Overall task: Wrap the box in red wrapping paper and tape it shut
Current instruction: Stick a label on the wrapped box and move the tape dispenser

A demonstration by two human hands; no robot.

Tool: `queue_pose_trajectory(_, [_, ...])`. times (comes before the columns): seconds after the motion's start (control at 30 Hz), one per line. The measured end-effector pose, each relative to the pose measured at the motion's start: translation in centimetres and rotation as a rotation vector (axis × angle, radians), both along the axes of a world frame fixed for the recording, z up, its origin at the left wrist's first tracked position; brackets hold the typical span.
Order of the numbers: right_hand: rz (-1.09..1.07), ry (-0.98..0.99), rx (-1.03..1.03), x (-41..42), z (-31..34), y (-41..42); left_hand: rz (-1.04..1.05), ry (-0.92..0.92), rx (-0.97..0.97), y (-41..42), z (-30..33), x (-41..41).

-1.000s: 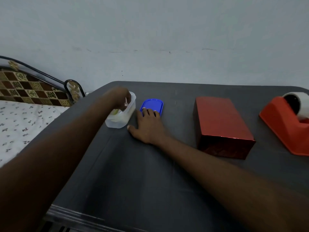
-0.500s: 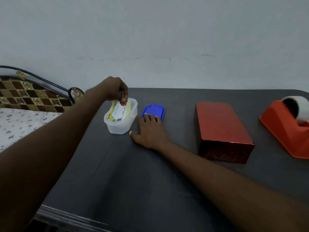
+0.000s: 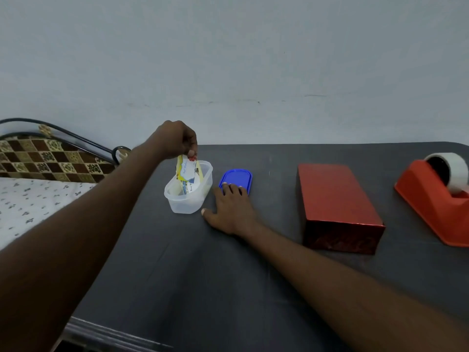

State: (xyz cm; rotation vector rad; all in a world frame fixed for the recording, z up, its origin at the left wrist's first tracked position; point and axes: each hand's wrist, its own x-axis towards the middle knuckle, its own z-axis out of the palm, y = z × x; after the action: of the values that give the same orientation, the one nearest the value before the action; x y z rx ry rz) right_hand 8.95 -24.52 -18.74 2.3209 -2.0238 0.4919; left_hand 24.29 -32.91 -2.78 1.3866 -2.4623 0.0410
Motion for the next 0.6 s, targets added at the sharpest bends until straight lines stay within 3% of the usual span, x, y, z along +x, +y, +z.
queue_pose_trajectory(0.17, [0.042, -0.149, -0.054, -0.1, 0.7, 0.5, -0.031, 0.142, -0.074, 1.6, 2.1, -0.4])
queue_pose_trajectory(0.33, [-0.052, -0.602, -0.404, 0.6, 4.0, 1.8, -0.059, 0.350, 0.000, 3.8, 3.2, -1.6])
queue_pose_trajectory(0.5, [-0.159, -1.133, -0.272, -0.5, 9.4, 2.6, -0.080, 0.523, 0.074, 5.7, 2.9, -3.4])
queue_pose_trajectory(0.6, [-0.169, -1.312, -0.246, -2.7, 11.4, 4.5, -0.104, 0.577, 0.108, 6.6, 2.6, -4.7])
